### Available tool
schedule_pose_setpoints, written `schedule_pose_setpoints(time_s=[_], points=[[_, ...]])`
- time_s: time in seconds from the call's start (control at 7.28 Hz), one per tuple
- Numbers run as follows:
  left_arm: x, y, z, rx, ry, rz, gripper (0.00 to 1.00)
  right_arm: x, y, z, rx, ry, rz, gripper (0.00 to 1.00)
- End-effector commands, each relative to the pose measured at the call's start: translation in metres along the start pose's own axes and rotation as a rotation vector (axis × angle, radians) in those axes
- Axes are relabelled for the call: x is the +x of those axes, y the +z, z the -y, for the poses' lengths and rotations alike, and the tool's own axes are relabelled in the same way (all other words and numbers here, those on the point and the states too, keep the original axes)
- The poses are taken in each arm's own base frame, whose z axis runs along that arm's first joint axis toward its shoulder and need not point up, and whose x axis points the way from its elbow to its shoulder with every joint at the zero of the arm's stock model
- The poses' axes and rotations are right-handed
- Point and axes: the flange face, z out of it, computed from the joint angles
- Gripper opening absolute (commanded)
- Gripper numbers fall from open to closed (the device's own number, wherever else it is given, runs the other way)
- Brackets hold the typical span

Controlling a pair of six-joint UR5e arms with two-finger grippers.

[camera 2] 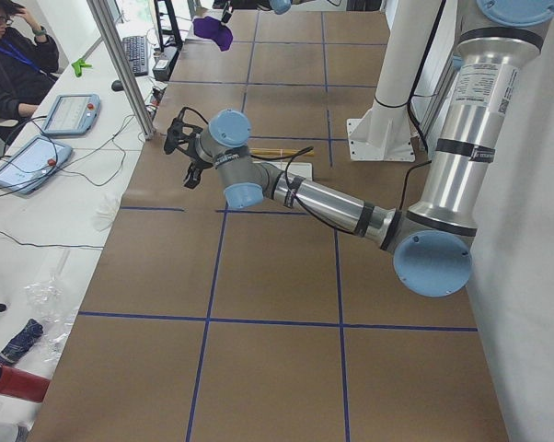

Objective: Hang towel on rack

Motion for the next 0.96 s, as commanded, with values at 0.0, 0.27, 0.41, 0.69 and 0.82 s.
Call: schedule_pose_setpoints(time_s=[0.0,0.27,0.41,0.69,0.82], points=[[0.071,0.028,-0.007,0.043,-0.172,-0.146,1.00,-0.096,-0.010,-0.055,0.037,0.014,0.110,0.00],[0.129,0.049,-0.018,-0.001,-0.271,-0.225,1.00,-0.180,-0.011,-0.109,0.051,-0.024,0.198,0.00],[0.155,0.066,-0.030,-0.028,-0.285,-0.255,1.00,-0.203,-0.011,-0.127,0.051,-0.047,0.216,0.00],[0.186,0.091,-0.043,-0.065,-0.237,-0.250,0.94,-0.210,-0.011,-0.136,0.018,-0.188,0.165,0.00],[0.208,0.095,-0.038,-0.064,-0.173,-0.228,0.94,-0.218,-0.011,-0.139,0.004,-0.224,0.141,0.00]])
